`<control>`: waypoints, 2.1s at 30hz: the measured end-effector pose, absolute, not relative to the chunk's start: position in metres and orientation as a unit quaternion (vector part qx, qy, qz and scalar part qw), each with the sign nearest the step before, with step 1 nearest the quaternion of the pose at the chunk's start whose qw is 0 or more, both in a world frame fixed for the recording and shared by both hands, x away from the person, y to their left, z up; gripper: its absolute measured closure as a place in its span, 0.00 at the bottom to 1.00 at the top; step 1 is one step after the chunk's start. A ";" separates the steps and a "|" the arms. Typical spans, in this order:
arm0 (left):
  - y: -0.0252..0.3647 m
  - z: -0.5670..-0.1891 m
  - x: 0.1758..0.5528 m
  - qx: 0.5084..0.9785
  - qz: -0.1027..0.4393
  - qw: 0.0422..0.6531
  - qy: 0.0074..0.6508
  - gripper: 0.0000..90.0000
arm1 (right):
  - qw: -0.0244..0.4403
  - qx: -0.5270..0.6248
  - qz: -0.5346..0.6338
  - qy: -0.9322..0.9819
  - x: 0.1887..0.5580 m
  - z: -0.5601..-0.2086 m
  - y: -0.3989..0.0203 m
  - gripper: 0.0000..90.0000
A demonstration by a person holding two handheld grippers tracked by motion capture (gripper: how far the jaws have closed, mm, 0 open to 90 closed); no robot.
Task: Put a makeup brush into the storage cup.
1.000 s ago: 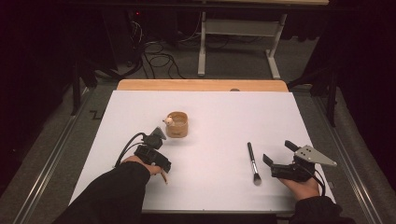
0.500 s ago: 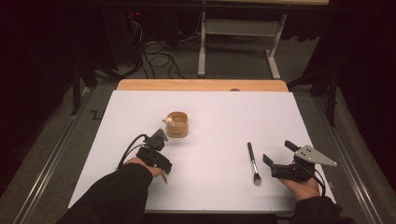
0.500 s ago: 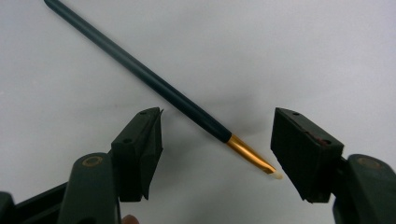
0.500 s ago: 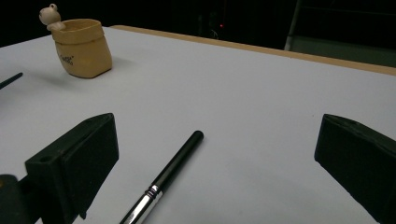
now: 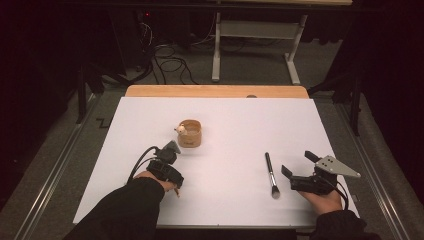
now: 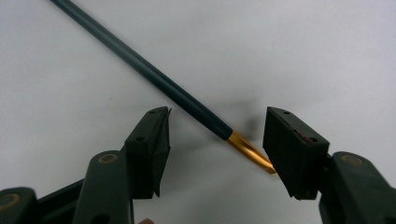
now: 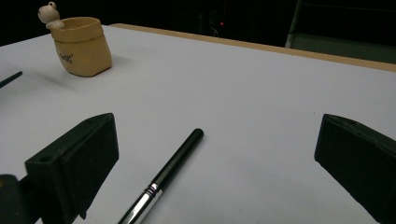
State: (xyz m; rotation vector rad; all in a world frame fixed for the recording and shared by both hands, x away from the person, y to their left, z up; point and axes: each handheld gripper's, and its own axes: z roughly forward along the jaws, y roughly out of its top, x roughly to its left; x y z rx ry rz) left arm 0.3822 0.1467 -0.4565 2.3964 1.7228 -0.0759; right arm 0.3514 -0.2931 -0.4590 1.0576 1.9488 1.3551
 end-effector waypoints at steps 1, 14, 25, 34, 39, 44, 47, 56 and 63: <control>0.146 -0.457 0.381 0.808 -0.022 0.094 0.581 0.46 | 0.268 0.392 0.502 0.723 0.352 -0.459 -0.293 0.00; 0.151 -0.456 0.377 0.821 0.019 0.076 0.566 0.83 | 0.265 0.395 0.503 0.722 0.352 -0.459 -0.294 0.00; 0.156 -0.456 0.377 0.829 0.011 0.086 0.553 0.87 | 0.266 0.396 0.502 0.721 0.351 -0.459 -0.294 0.00; 0.162 -0.457 0.378 0.835 -0.008 0.106 0.541 0.83 | 0.267 0.395 0.502 0.722 0.351 -0.459 -0.293 0.00; 0.163 -0.457 0.376 0.836 -0.004 0.109 0.537 0.85 | 0.267 0.396 0.501 0.722 0.351 -0.459 -0.294 0.00; 0.166 -0.458 0.377 0.827 -0.009 0.117 0.549 0.86 | 0.266 0.395 0.502 0.722 0.351 -0.459 -0.293 0.00; 0.166 -0.458 0.376 0.828 -0.006 0.117 0.549 0.87 | 0.267 0.394 0.502 0.722 0.351 -0.459 -0.293 0.00; 0.164 -0.458 0.374 0.831 0.005 0.114 0.544 0.87 | 0.266 0.394 0.503 0.722 0.351 -0.459 -0.293 0.00; 0.162 -0.458 0.370 0.837 0.021 0.117 0.535 0.88 | 0.266 0.392 0.501 0.724 0.351 -0.460 -0.293 0.00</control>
